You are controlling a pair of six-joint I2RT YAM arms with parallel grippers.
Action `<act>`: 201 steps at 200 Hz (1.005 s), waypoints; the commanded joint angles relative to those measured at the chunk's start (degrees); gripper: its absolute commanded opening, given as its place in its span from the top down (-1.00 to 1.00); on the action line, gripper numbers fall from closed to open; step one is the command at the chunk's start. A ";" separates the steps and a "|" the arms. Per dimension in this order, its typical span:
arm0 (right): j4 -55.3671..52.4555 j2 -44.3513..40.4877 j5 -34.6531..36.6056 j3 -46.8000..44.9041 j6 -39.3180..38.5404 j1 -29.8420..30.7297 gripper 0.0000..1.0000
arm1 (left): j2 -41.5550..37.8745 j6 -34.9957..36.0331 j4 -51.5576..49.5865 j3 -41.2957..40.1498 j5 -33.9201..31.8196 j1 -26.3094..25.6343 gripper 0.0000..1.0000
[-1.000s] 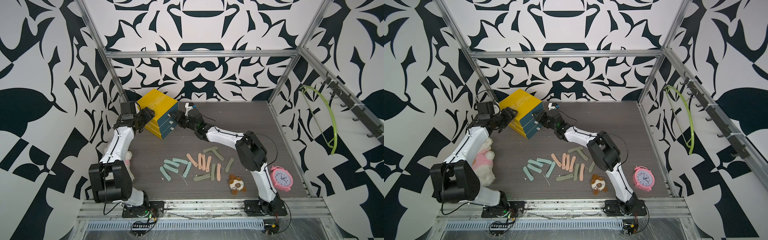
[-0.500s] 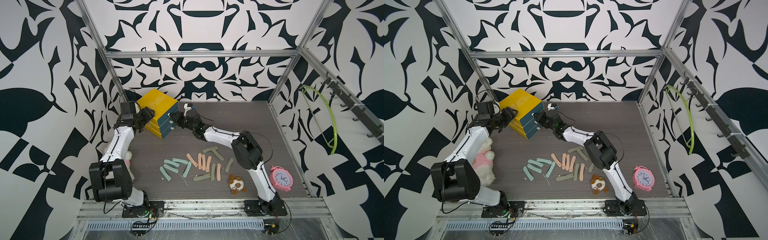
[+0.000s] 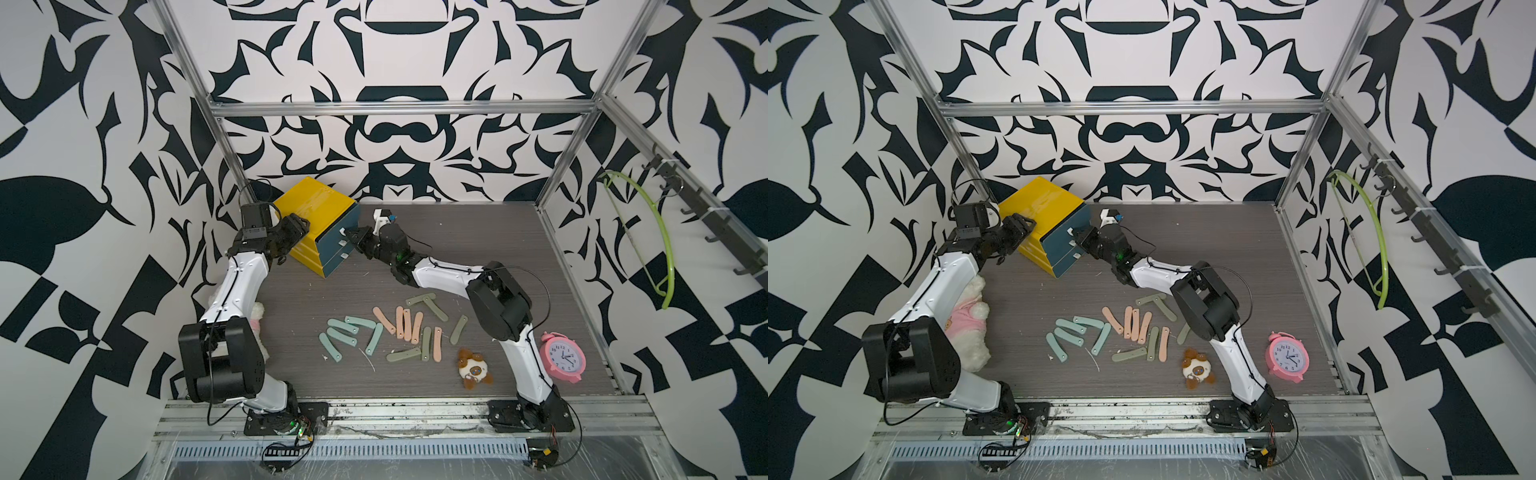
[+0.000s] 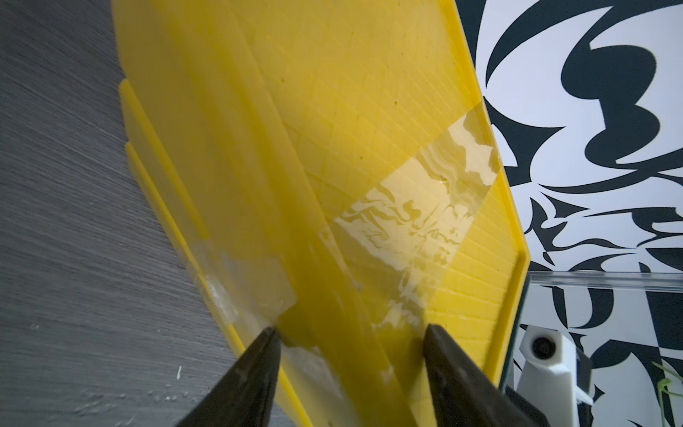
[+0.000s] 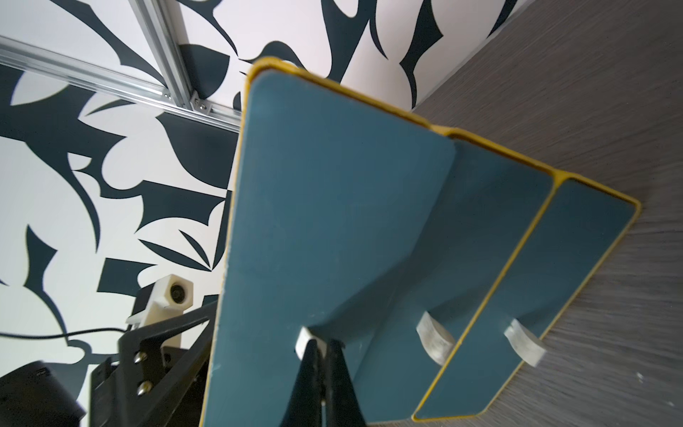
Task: Place the fruit knives into the drawer by color
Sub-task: Open the drawer in the storage box.
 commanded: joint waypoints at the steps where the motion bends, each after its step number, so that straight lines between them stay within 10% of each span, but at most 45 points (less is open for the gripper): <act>1: 3.73 -7.01 -0.99 -6.64 -0.19 0.22 1.00 | 2.73 0.83 -3.73 -0.11 0.96 -0.58 -0.29; 140: 6.37 -20.34 1.22 -26.70 -1.21 1.65 1.00 | 4.49 0.12 -2.40 0.03 2.35 -0.58 -0.29; 163: 5.87 -20.66 1.05 -26.85 -1.55 1.72 0.42 | 4.39 0.02 -2.32 0.03 2.55 -0.56 -0.66; 201: 0.49 -24.77 0.96 -28.80 -4.44 1.69 0.07 | 1.47 0.53 -3.64 0.74 2.49 -0.58 -0.98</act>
